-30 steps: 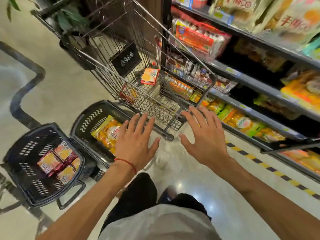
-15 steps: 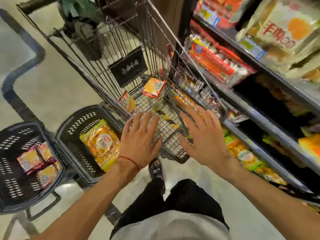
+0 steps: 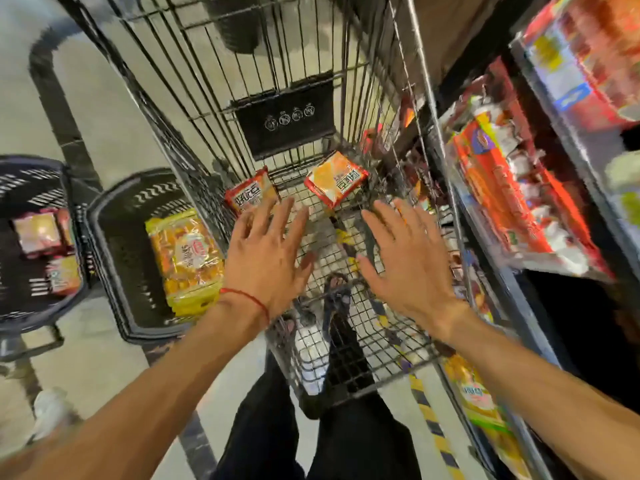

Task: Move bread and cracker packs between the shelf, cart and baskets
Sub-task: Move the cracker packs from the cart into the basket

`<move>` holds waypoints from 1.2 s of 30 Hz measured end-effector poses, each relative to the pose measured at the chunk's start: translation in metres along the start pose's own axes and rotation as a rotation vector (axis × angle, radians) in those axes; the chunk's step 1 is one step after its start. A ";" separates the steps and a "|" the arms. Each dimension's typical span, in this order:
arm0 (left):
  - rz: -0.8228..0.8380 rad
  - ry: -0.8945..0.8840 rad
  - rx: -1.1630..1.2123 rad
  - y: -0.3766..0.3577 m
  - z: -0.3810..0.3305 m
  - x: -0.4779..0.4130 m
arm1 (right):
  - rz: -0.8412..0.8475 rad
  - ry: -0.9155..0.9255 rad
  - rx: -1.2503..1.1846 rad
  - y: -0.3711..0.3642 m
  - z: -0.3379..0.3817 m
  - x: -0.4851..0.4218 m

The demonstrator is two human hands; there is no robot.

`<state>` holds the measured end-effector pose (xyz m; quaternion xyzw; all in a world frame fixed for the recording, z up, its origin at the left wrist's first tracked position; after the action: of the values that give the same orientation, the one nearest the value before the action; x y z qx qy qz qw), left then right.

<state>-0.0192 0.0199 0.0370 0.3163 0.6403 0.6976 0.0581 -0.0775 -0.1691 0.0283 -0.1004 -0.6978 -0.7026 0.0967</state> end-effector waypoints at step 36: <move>0.263 0.383 0.253 -0.157 0.044 -0.151 | 0.149 -0.742 -1.231 -0.258 -0.057 -0.246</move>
<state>0.0721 0.0116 -0.1656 0.2636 0.6750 0.6609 -0.1954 0.0876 -0.2252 -0.2883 -0.4161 -0.1539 -0.8794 -0.1730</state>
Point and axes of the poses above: each hand's wrist, its own x-axis away from the middle knuckle, its own y-axis out of the back of the hand, z = x × y, the point moved 7 cm from there along -x, towards the middle knuckle, and after that the axes turned 5 degrees about z, right-handed, at the moved point
